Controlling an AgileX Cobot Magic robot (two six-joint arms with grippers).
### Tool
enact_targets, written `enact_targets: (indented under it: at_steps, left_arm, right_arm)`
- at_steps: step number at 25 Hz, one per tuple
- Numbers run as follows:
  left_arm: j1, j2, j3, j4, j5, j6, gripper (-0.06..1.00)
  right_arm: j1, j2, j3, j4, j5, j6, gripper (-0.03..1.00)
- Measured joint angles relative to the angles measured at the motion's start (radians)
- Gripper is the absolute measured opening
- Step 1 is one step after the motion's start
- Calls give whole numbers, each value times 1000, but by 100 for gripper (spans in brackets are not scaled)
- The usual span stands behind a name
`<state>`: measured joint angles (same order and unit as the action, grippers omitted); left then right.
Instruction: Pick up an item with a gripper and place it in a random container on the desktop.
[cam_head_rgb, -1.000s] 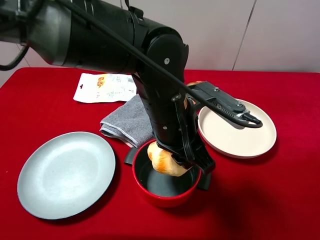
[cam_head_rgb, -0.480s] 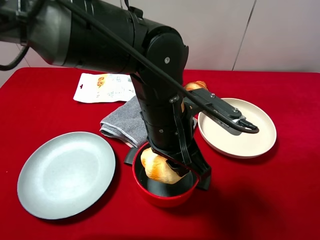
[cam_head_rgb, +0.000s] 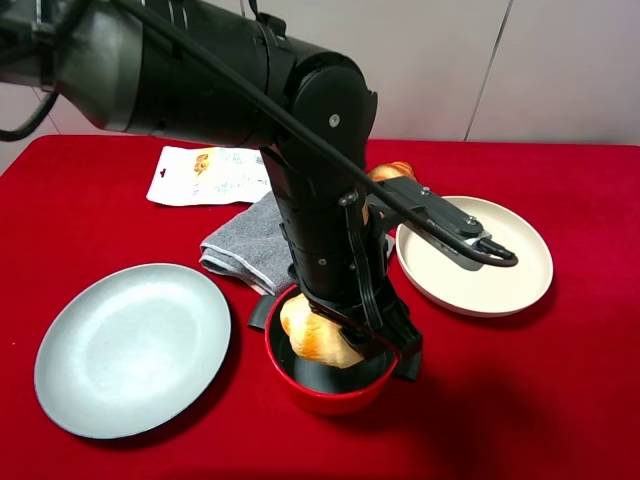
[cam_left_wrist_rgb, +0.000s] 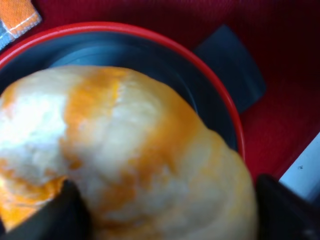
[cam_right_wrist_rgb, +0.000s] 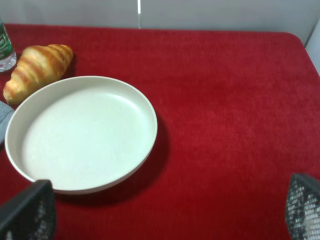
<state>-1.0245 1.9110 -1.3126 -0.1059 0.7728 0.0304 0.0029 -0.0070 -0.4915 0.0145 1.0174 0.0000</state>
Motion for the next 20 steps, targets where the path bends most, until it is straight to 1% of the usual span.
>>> enact_targets:
  at_steps: [4,6,9,20]
  left_arm:
    - [0,0,0,0,0,0,89]
    - [0,0,0,0,0,0,95]
    - [0,0,0,0,0,0,98]
    - [0,-11,0,0,1,0,99]
  right_arm:
    - [0,0,0,0,0,0,69]
    - [0,0,0,0,0,0,69]
    - [0,0,0,0,0,0,69]
    - [0,0,0,0,0,0,69]
